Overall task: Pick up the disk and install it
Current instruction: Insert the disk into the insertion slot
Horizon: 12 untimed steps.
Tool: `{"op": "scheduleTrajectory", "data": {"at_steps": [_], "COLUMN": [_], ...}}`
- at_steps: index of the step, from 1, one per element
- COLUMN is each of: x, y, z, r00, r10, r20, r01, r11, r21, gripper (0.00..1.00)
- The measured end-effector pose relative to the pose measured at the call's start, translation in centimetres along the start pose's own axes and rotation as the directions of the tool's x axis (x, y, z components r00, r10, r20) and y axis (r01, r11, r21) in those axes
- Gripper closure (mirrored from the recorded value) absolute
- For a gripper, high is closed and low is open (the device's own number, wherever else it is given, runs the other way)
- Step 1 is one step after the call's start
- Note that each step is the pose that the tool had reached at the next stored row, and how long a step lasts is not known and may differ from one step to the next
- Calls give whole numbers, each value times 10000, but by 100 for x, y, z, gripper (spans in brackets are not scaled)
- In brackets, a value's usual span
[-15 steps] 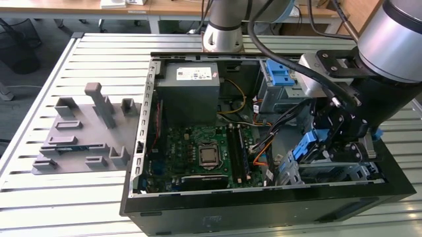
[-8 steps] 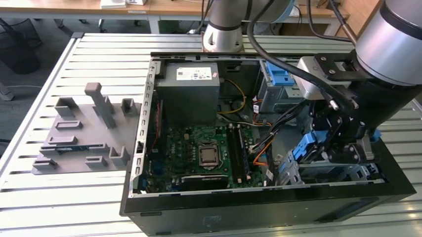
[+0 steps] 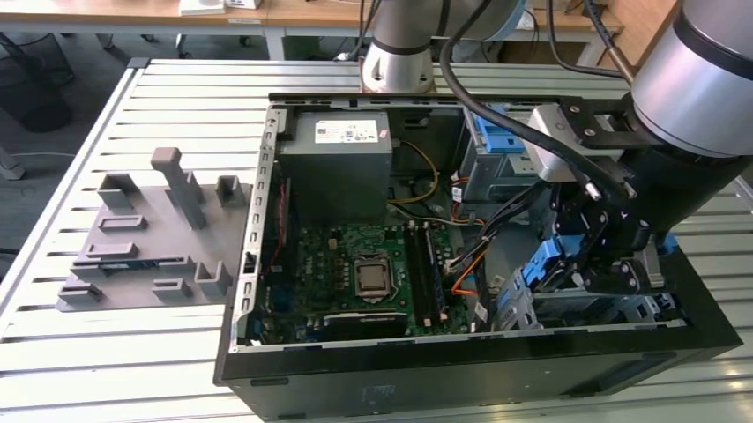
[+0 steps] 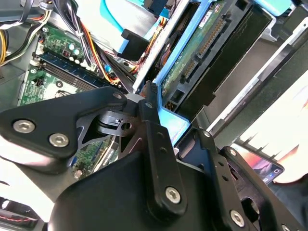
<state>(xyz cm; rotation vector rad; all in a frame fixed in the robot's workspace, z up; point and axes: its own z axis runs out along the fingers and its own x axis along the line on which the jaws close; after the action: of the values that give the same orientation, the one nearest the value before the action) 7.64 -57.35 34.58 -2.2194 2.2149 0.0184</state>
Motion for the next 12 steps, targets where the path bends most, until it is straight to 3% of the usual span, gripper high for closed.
{"op": "scheduleTrajectory", "data": {"at_steps": [3,4,12], "x": [1,0,0], "y": [0,0,0], "z": [4,4,4], "r00": [10000,10000,10000], "r10": [1,0,0], "r20": [4,6,1], "r01": [-1,0,0], "r11": [10000,10000,10000], "r21": [0,1,0], "gripper": [63,56,56]}}
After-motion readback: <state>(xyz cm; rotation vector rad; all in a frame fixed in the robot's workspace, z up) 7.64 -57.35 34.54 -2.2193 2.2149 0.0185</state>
